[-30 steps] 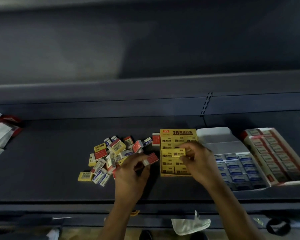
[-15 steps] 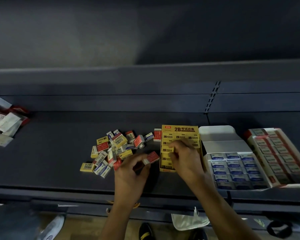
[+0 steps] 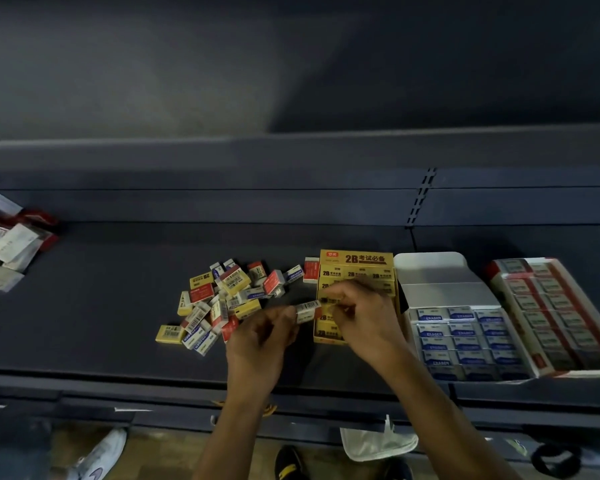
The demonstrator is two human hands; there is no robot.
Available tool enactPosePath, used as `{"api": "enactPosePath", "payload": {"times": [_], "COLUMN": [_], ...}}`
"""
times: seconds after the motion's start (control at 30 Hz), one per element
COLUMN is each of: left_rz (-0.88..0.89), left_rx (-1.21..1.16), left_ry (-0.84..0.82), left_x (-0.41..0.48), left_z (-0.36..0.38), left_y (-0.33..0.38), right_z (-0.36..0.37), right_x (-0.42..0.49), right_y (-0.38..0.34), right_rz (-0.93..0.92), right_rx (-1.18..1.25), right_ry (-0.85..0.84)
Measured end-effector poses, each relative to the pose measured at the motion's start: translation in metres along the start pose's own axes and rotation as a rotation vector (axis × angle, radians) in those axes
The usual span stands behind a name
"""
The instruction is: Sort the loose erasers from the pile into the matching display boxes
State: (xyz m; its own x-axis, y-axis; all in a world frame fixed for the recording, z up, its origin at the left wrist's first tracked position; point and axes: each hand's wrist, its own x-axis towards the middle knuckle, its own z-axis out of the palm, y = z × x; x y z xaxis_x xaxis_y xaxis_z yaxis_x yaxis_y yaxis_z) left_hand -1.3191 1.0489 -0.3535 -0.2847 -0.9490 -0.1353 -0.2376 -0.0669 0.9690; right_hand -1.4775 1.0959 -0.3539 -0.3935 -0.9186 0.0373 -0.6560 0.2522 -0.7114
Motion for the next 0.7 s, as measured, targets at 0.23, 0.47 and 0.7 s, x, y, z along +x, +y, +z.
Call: {"api": "enactPosePath", "payload": {"times": [0.23, 0.47, 0.7], "left_rz": [-0.128, -0.101, -0.085], "left_rx": [-0.205, -0.2, -0.183], "left_ry": [0.002, -0.078, -0.148], "left_x": [-0.001, -0.004, -0.012], "left_z": [0.014, 0.038, 0.076], "left_y": [0.013, 0.017, 0.024], "right_z": [-0.011, -0.023, -0.053], "right_x": [-0.009, -0.02, -0.032], "right_y": [-0.005, 0.016, 0.04], "right_rz": [-0.035, -0.192, -0.241], "right_rx": [0.14, 0.067, -0.008], "right_ry": [-0.015, 0.042, 0.115]}}
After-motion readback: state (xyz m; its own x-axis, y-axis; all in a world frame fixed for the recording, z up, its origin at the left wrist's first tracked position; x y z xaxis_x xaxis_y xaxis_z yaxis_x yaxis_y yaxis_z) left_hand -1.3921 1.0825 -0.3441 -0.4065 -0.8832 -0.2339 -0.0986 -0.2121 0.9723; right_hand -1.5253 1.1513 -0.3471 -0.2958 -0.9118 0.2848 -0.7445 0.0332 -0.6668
